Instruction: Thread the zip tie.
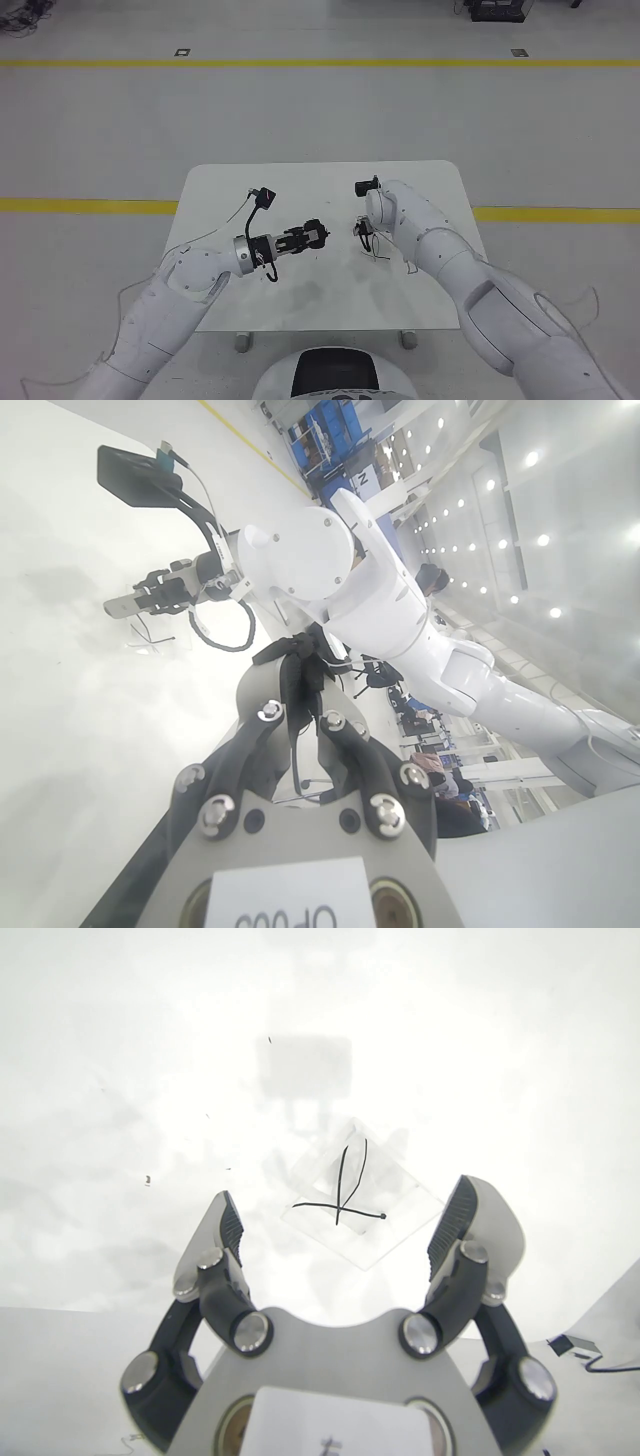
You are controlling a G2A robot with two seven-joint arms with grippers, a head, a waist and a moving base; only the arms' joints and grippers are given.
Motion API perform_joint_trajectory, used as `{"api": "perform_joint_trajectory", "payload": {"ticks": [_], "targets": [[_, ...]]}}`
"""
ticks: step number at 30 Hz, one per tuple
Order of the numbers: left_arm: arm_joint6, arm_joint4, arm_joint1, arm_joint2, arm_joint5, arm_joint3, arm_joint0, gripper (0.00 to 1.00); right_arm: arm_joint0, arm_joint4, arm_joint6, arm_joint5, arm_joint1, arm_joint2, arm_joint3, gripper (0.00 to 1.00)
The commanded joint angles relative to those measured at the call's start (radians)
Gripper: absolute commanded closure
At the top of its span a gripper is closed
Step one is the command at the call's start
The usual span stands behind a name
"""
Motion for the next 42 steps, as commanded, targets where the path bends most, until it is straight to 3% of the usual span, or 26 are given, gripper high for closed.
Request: {"api": "perform_joint_trajectory", "payload": {"ticks": [1, 8, 19, 35, 39, 40, 42], "targets": [[0.0, 0.0, 0.0, 0.0, 0.0, 0.0, 0.0, 1.0, -0.017, -0.015, -0.037, 0.001, 0.003, 0.004, -0.021, 0.0], [0.0, 0.0, 0.0, 0.0, 0.0, 0.0, 0.0, 1.0, -0.08, -0.136, -0.006, 0.001, 0.024, 0.067, -0.157, 0.0], [0.0, 0.0, 0.0, 0.0, 0.0, 0.0, 0.0, 1.0, -0.302, -0.387, 0.172, 0.001, 0.067, 0.331, -0.511, 0.0], [0.0, 0.0, 0.0, 0.0, 0.0, 0.0, 0.0, 1.0, -0.317, -0.397, 0.149, 0.001, 0.071, 0.36, -0.494, 0.0], [0.0, 0.0, 0.0, 0.0, 0.0, 0.0, 0.0, 1.0, -0.336, -0.436, 0.186, 0.001, 0.071, 0.385, -0.533, 0.0], [0.0, 0.0, 0.0, 0.0, 0.0, 0.0, 0.0, 1.0, -0.342, -0.447, 0.194, 0.001, 0.07, 0.391, -0.545, 0.02], [0.0, 0.0, 0.0, 0.0, 0.0, 0.0, 0.0, 1.0, -0.355, -0.469, 0.211, 0.001, 0.067, 0.402, -0.567, 0.33]]}}
